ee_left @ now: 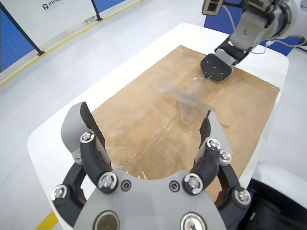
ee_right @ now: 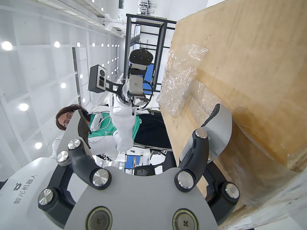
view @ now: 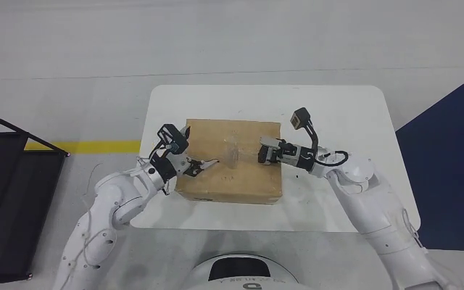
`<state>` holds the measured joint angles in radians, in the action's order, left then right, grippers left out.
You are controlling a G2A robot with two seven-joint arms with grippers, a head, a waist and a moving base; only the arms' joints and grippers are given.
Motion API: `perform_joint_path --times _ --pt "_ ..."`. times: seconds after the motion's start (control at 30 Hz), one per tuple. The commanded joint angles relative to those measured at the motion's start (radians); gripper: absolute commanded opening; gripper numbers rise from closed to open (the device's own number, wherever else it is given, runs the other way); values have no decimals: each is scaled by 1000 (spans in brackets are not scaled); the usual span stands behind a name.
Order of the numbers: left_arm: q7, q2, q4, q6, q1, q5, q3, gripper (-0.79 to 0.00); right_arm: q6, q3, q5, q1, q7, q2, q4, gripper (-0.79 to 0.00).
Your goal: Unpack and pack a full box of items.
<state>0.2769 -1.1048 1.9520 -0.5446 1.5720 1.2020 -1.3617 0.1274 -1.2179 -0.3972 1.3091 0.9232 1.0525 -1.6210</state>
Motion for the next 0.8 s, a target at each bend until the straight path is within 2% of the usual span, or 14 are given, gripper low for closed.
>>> perform_joint_path --times 0.0,0.17,0.43,0.77 --pt "11 1 0 -11 -9 4 8 0 -2 -1 0 -2 2 0 1 0" --pt "49 1 -8 -43 -27 16 46 0 -6 -2 1 -7 3 0 0 0" --pt "98 -5 -29 -66 -75 108 160 0 -6 1 1 -13 0 1 2 0" --pt "64 -9 -58 40 -103 263 204 0 3 -2 -4 -5 -1 1 7 0"
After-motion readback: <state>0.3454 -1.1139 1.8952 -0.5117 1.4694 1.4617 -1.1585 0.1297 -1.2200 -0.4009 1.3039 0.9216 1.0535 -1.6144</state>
